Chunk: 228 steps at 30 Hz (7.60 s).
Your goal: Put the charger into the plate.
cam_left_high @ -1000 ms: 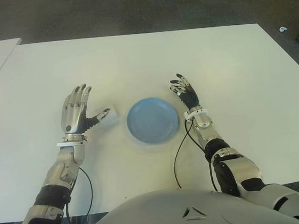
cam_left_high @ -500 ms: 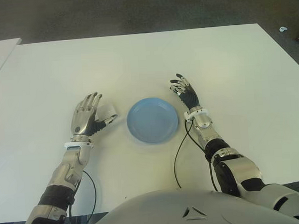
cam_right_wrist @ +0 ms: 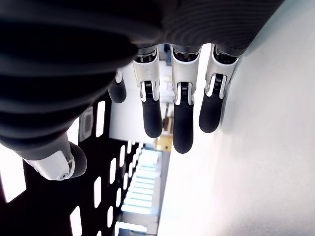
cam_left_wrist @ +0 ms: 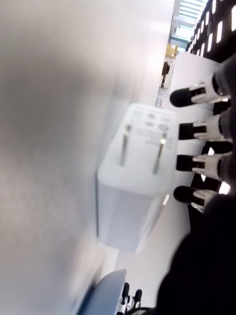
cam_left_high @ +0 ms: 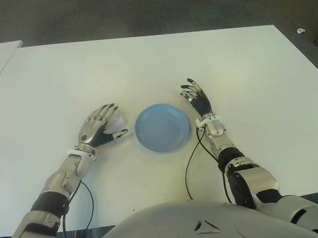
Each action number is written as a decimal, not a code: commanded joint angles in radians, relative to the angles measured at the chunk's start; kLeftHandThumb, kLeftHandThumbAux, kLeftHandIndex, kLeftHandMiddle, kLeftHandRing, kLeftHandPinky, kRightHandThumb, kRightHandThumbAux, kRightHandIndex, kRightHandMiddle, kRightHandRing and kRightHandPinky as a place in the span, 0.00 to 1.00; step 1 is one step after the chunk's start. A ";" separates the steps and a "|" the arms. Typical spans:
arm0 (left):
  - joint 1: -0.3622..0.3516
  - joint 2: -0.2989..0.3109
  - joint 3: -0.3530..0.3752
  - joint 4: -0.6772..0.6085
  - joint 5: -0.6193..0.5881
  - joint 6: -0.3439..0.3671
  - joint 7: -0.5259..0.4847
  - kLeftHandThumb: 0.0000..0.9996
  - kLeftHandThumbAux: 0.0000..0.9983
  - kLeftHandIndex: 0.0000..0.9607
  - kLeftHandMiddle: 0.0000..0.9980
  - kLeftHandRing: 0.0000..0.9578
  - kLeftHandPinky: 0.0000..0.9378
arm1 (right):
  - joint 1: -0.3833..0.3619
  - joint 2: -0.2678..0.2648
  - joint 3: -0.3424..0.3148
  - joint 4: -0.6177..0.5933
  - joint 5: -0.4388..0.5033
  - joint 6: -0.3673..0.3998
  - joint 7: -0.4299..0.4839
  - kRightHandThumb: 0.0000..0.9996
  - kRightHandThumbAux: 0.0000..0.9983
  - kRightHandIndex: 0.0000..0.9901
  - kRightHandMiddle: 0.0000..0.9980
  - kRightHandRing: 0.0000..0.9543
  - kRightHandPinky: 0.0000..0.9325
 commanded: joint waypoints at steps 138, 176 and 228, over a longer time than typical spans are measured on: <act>-0.174 0.009 -0.090 0.174 -0.093 -0.037 0.036 0.20 0.21 0.00 0.00 0.00 0.00 | 0.121 -0.008 0.037 0.043 -0.031 0.065 -0.014 0.11 0.53 0.00 0.25 0.32 0.28; -0.108 -0.098 -0.059 -0.063 -0.029 0.279 -0.024 0.22 0.24 0.00 0.00 0.00 0.03 | 0.127 -0.031 0.091 0.042 -0.083 0.035 -0.070 0.08 0.57 0.00 0.23 0.33 0.32; 0.083 -0.158 -0.049 -0.481 0.155 0.786 -0.189 0.16 0.22 0.00 0.00 0.00 0.00 | 0.143 -0.038 0.071 0.035 -0.051 0.012 -0.013 0.10 0.57 0.00 0.25 0.32 0.31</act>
